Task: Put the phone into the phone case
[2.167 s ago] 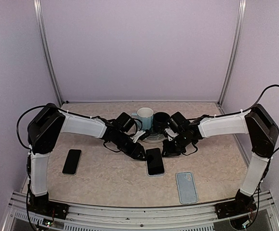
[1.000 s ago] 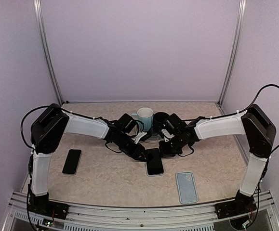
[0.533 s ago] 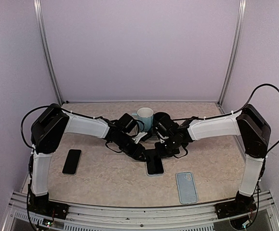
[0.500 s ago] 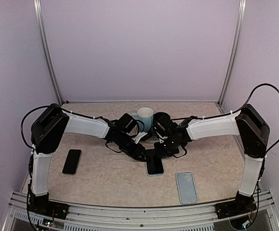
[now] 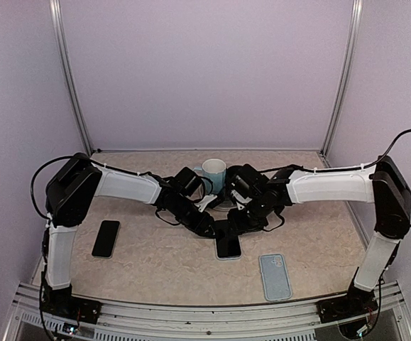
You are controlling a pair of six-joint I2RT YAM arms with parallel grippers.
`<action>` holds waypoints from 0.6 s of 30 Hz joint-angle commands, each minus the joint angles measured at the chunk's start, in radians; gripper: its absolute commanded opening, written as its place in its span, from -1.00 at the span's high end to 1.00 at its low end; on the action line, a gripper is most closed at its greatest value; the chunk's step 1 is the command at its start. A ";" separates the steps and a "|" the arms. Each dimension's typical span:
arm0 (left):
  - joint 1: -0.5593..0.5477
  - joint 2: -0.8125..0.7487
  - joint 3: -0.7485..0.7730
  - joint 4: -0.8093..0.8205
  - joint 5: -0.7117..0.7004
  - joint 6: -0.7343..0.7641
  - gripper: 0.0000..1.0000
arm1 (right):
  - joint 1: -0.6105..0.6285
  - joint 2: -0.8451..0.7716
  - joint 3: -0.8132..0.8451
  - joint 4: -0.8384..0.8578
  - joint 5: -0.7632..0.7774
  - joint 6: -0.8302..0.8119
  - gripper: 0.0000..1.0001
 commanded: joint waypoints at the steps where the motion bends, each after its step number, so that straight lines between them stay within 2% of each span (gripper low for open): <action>1: -0.001 0.010 -0.009 0.001 -0.042 0.008 0.27 | 0.014 -0.102 -0.140 0.036 -0.096 0.080 0.10; 5: -0.003 0.007 -0.011 0.002 -0.041 0.006 0.27 | 0.014 -0.132 -0.242 0.133 -0.165 0.127 0.13; 10: -0.003 0.004 -0.015 0.004 -0.040 0.003 0.27 | 0.014 -0.125 -0.287 0.206 -0.205 0.142 0.21; 18: -0.004 0.002 -0.019 0.007 -0.039 0.001 0.27 | 0.014 -0.084 -0.341 0.244 -0.188 0.137 0.58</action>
